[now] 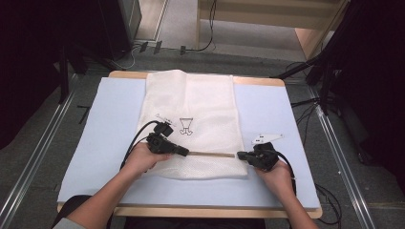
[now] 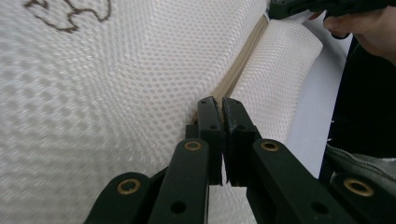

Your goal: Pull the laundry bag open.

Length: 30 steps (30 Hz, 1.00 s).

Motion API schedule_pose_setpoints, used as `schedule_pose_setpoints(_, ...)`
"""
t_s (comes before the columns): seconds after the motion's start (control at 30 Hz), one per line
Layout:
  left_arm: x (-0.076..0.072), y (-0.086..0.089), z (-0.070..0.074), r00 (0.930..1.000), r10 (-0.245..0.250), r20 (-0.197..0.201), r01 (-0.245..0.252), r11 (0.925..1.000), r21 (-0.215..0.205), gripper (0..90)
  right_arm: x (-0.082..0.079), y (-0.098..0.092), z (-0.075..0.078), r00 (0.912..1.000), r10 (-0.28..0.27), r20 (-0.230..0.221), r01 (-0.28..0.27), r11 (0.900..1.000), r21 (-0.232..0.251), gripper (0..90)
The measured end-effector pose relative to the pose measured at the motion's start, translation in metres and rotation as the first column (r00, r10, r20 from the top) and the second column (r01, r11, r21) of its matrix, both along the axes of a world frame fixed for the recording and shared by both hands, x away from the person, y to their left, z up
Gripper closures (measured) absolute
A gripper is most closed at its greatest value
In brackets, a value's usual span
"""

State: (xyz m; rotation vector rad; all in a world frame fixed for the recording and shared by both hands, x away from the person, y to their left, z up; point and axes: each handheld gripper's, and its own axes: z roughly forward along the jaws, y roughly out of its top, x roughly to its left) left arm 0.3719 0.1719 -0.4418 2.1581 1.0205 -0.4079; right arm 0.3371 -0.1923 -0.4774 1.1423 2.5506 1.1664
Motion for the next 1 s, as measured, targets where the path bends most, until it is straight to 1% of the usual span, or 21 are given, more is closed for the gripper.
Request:
schedule_pose_setpoints(0.03, 0.000, 0.003, 0.001, 1.0000, -0.002, -0.004, 0.002, 1.0000, 0.003, 88.7, 0.000, 0.000, 0.000, 1.0000, 0.001, 0.002, -0.001, 1.000, -0.001, 90.0)
schedule_pose_setpoints(0.07, 0.000, 0.006, 0.001, 1.0000, 0.008, -0.001, -0.008, 1.0000, 0.002, 88.6, 0.000, 0.000, 0.000, 1.0000, 0.001, 0.002, -0.001, 1.000, -0.002, 90.0)
schedule_pose_setpoints(0.13, -0.001, 0.011, 0.002, 1.0000, 0.009, -0.002, -0.009, 0.9999, -0.008, 88.6, 0.000, 0.000, 0.000, 1.0000, 0.002, 0.002, -0.002, 1.000, -0.001, 90.0)
schedule_pose_setpoints(0.23, -0.002, 0.016, 0.003, 1.0000, 0.008, 0.002, -0.008, 0.9999, -0.009, 88.6, 0.000, 0.000, 0.000, 1.0000, 0.003, 0.003, -0.003, 1.000, 0.000, 90.0)
schedule_pose_setpoints(0.27, -0.003, 0.020, 0.005, 0.9999, 0.012, 0.002, -0.012, 0.9997, -0.021, 88.6, 0.000, 0.000, 0.000, 1.0000, 0.003, 0.003, -0.003, 1.000, 0.000, 90.0)
schedule_pose_setpoints(0.3, -0.003, 0.020, 0.005, 0.9999, 0.012, 0.002, -0.012, 0.9997, -0.021, 88.6, 0.000, 0.000, 0.000, 1.0000, 0.003, 0.003, -0.003, 1.000, 0.000, 90.0)
schedule_pose_setpoints(0.4, -0.005, 0.029, 0.006, 0.9997, 0.022, 0.003, -0.022, 0.9996, -0.019, 88.6, 0.000, 0.000, 0.000, 1.0000, 0.002, 0.000, -0.002, 1.000, 0.002, 90.0)
schedule_pose_setpoints(0.43, -0.005, 0.029, 0.006, 0.9997, 0.022, 0.003, -0.022, 0.9996, -0.019, 88.6, 0.000, 0.000, 0.000, 1.0000, 0.002, -0.002, -0.002, 1.000, 0.004, 90.0)
schedule_pose_setpoints(0.53, -0.008, 0.036, 0.007, 0.9997, 0.025, 0.003, -0.025, 0.9994, -0.022, 88.6, 0.000, 0.000, 0.000, 1.0000, 0.003, 0.000, -0.003, 1.000, 0.002, 90.0)
schedule_pose_setpoints(0.63, -0.010, 0.037, 0.009, 0.9997, 0.020, 0.011, -0.019, 0.9996, -0.020, 88.6, 0.000, 0.000, 0.000, 1.0000, 0.005, 0.000, -0.005, 1.000, 0.004, 90.0)
schedule_pose_setpoints(0.67, -0.010, 0.037, 0.009, 0.9997, 0.018, 0.016, -0.018, 0.9998, -0.007, 88.6, 0.000, 0.000, 0.000, 1.0000, 0.006, 0.002, -0.006, 1.000, 0.004, 90.0)
schedule_pose_setpoints(0.7, -0.010, 0.038, 0.009, 0.9998, 0.016, 0.011, -0.016, 0.9998, -0.011, 88.6, 0.000, 0.000, 0.000, 1.0000, 0.007, 0.003, -0.007, 1.000, 0.003, 90.0)
schedule_pose_setpoints(0.73, -0.010, 0.038, 0.009, 0.9997, 0.025, 0.005, -0.025, 0.9996, -0.010, 88.6, 0.000, 0.000, 0.000, 1.0000, 0.006, 0.004, -0.006, 1.000, 0.004, 90.0)
schedule_pose_setpoints(1.0, -0.009, 0.040, 0.009, 0.9998, 0.021, 0.001, -0.021, 0.9998, -0.003, 88.7, 0.000, 0.000, 0.000, 0.9999, 0.012, 0.009, -0.012, 1.000, -0.001, 90.0)
